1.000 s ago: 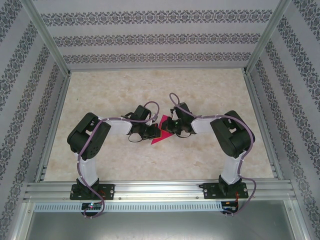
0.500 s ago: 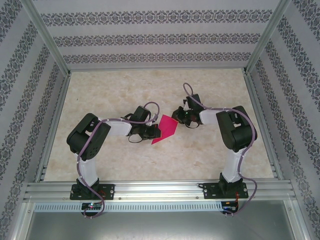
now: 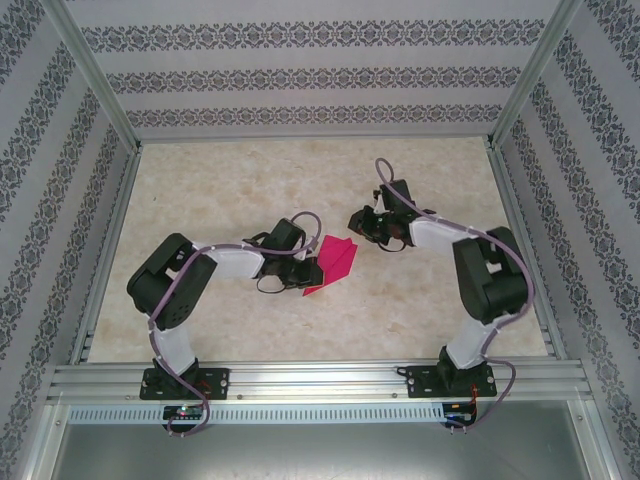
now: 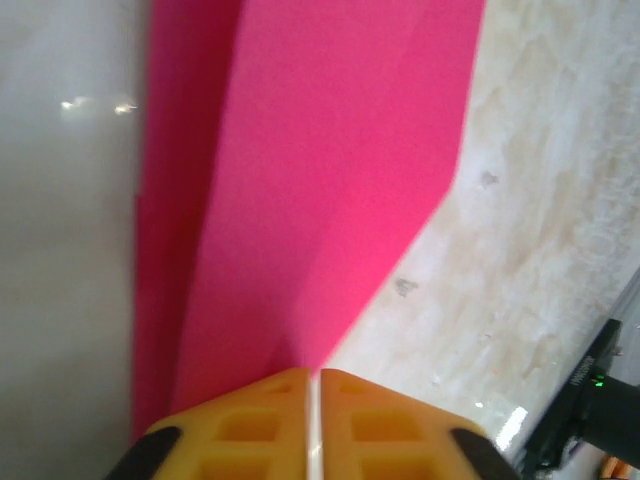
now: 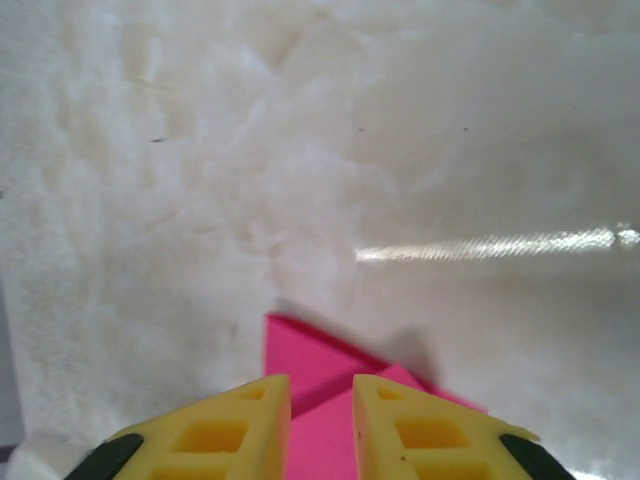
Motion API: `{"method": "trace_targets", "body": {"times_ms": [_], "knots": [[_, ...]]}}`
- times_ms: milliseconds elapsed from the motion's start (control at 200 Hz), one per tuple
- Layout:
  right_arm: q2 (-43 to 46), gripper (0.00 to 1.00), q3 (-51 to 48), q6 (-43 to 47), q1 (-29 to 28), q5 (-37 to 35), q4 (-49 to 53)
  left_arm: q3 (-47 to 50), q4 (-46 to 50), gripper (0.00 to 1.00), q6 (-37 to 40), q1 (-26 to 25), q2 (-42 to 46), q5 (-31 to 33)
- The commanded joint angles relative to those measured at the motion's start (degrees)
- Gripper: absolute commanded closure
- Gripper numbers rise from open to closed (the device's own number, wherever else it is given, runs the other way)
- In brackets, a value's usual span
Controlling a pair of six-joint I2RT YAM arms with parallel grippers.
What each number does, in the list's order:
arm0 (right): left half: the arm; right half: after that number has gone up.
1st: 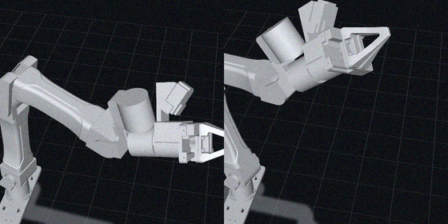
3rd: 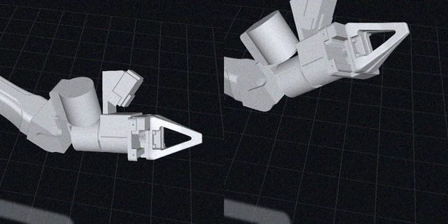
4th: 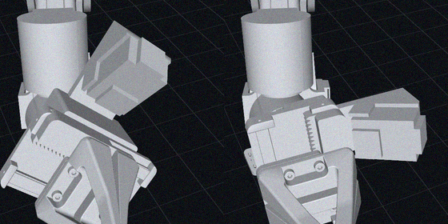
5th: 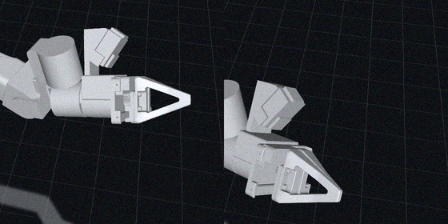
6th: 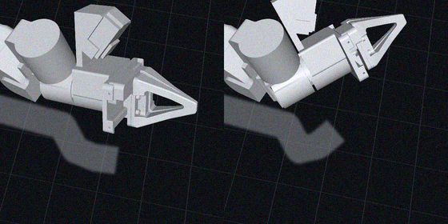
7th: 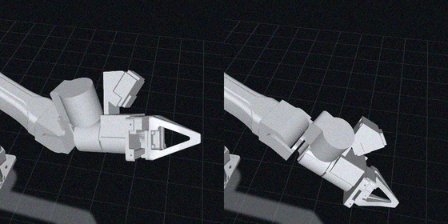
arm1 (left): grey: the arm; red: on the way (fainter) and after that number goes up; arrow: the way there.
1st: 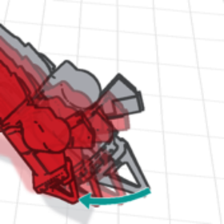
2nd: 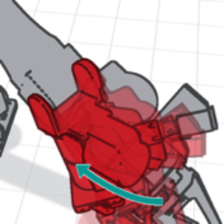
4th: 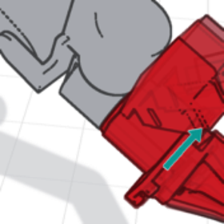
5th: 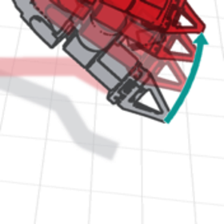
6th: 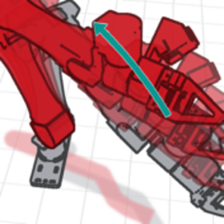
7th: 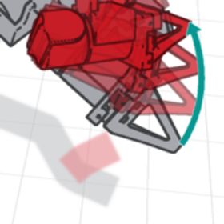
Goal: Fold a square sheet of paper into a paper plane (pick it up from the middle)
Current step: Fourth fold the wing at the center of the table, then turn over the paper at the center of the table.
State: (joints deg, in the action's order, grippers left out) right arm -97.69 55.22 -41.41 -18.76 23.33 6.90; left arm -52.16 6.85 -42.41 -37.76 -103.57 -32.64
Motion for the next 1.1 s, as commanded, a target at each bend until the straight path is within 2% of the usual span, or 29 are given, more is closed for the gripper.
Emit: {"method": "trace_targets", "body": {"times_ms": [0,135,195,435,485,754,1094], "knots": [[6.46,0.74,-4.7,0.58,-1.09,-2.13,1.12,-1.99,2.97,0.81,-3.24,-0.91,5.44,1.13],[12.45,0.66,-12.47,-2.09,-2.48,-3.89,-0.96,-6.27,13.13,0.75,1.89,-0.89,8.63,10.46],[13.77,0.65,-15.1,-3.3,-3.21,-4.0,-1.55,-8.16,16.57,0.75,4.23,-0.15,7.69,12.43],[13.49,0.61,-20.19,-7.55,-7.12,-3.79,-6.19,-13.36,21.04,0.7,9.84,1.04,1.62,12.48],[13.05,0.6,-20.33,-8.46,-7.7,-4.42,-6.59,-14.11,22.47,0.67,10.61,1.04,0.86,14.08],[9.68,0.59,-18.76,-11.11,-9.06,-5.05,-7.12,-16.22,24.87,0.64,12.17,1.0,-1.46,17.99],[6.6,0.6,-19.06,-14.18,-10.16,-3.02,-11.33,-16.87,24.49,0.63,13.63,0.71,-4.74,15.2]]}}
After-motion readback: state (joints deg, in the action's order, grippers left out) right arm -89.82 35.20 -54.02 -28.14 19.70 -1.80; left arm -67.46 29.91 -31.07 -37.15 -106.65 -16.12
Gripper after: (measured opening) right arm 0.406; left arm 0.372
